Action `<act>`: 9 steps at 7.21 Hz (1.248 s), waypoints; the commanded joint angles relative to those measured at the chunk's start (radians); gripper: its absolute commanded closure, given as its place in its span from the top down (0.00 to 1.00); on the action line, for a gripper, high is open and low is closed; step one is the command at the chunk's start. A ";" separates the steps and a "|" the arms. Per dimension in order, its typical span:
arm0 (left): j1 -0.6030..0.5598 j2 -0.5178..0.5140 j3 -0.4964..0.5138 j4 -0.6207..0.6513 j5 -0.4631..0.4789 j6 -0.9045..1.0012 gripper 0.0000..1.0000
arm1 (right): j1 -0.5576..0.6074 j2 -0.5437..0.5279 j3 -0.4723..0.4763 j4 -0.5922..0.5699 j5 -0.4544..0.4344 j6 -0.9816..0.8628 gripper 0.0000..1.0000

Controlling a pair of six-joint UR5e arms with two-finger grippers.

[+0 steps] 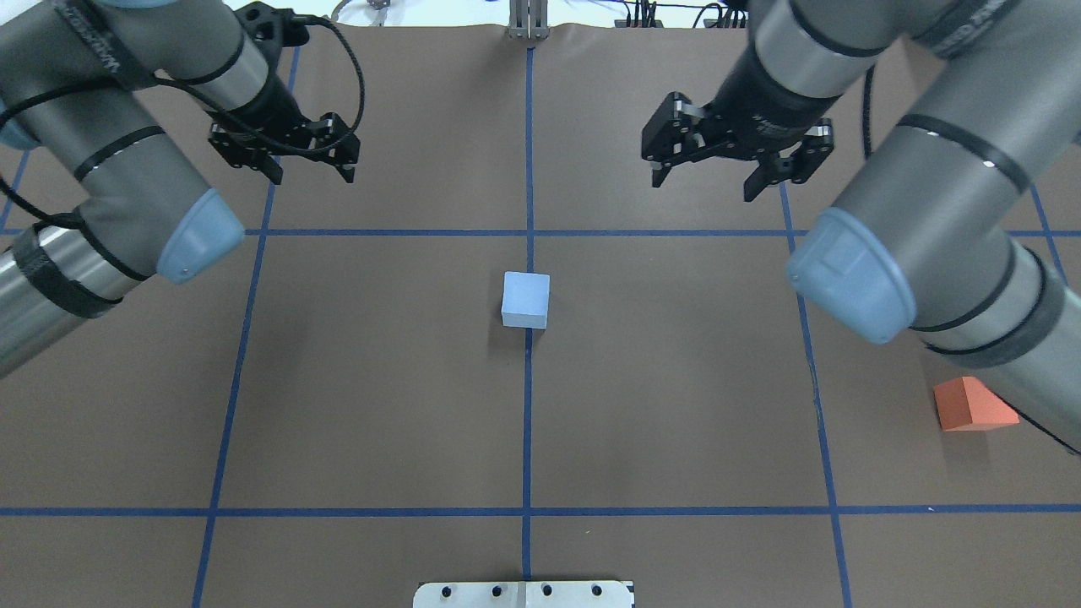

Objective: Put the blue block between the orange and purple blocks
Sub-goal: 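Lower the right gripper onto the light blue cube while the left arm withdraws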

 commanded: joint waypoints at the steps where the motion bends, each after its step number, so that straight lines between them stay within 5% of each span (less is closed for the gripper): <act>1: -0.123 0.158 -0.061 0.000 0.000 0.215 1.00 | -0.136 0.157 -0.207 0.029 -0.131 0.024 1.00; 5: -0.283 0.278 -0.051 -0.001 0.006 0.565 1.00 | -0.243 0.190 -0.520 0.328 -0.223 0.051 1.00; 9: -0.280 0.282 -0.046 -0.003 0.009 0.565 1.00 | -0.296 0.191 -0.603 0.364 -0.283 0.065 1.00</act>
